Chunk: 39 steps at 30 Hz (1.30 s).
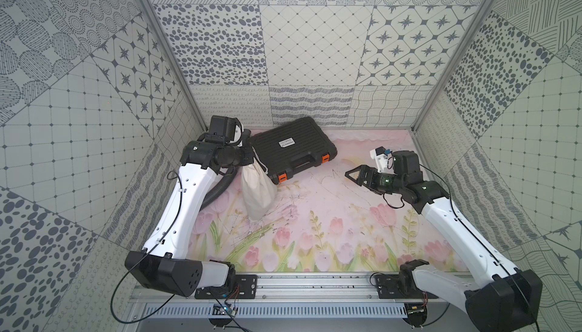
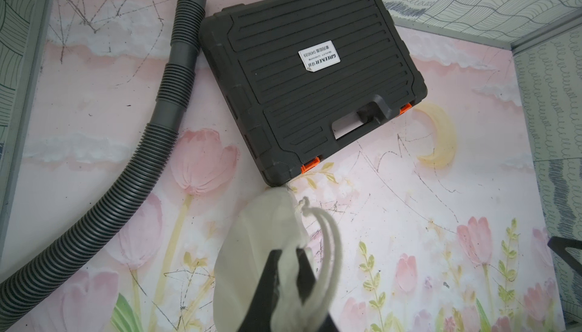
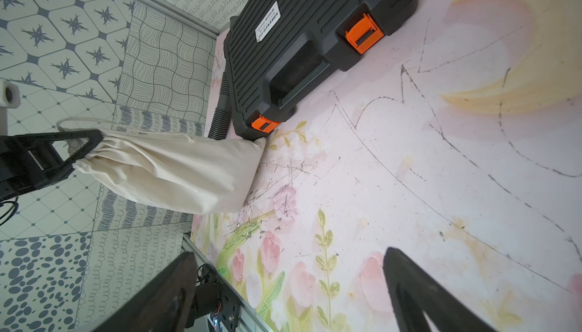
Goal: Close the soil bag
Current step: Place the soil bag at the center of the board.
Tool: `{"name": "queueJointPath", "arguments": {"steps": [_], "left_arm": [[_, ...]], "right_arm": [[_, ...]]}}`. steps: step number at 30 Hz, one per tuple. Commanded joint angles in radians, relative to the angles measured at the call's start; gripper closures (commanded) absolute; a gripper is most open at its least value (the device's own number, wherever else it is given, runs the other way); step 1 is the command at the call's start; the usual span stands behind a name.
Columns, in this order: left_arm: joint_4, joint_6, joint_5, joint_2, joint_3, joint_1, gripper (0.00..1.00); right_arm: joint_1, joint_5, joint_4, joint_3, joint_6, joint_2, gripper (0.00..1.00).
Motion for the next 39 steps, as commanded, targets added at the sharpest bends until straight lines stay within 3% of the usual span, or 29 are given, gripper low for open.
{"name": "queueJointPath", "arguments": {"steps": [1,20,28,31,34,39], "left_arm": [[0.120,0.011,-0.005,-0.023,-0.013,0.026,1.00],[0.169,-0.029,-0.003,-0.078,-0.162,0.035,0.99],[0.216,-0.051,0.002,-0.116,-0.225,0.035,0.67],[0.214,-0.057,-0.002,-0.126,-0.234,0.036,0.39],[0.214,-0.058,-0.004,-0.138,-0.243,0.036,0.04],[0.216,-0.060,-0.007,-0.164,-0.266,0.036,0.03]], "right_arm": [[0.007,0.010,0.022,0.028,-0.019,0.012,0.03],[0.010,0.012,0.022,0.011,-0.027,0.000,0.03],[0.010,0.017,0.022,0.000,-0.025,-0.015,0.03],[0.010,0.019,0.022,-0.005,-0.025,-0.021,0.03],[0.011,0.019,0.022,-0.005,-0.024,-0.022,0.03],[0.010,0.021,0.022,-0.005,-0.024,-0.022,0.03]]}}
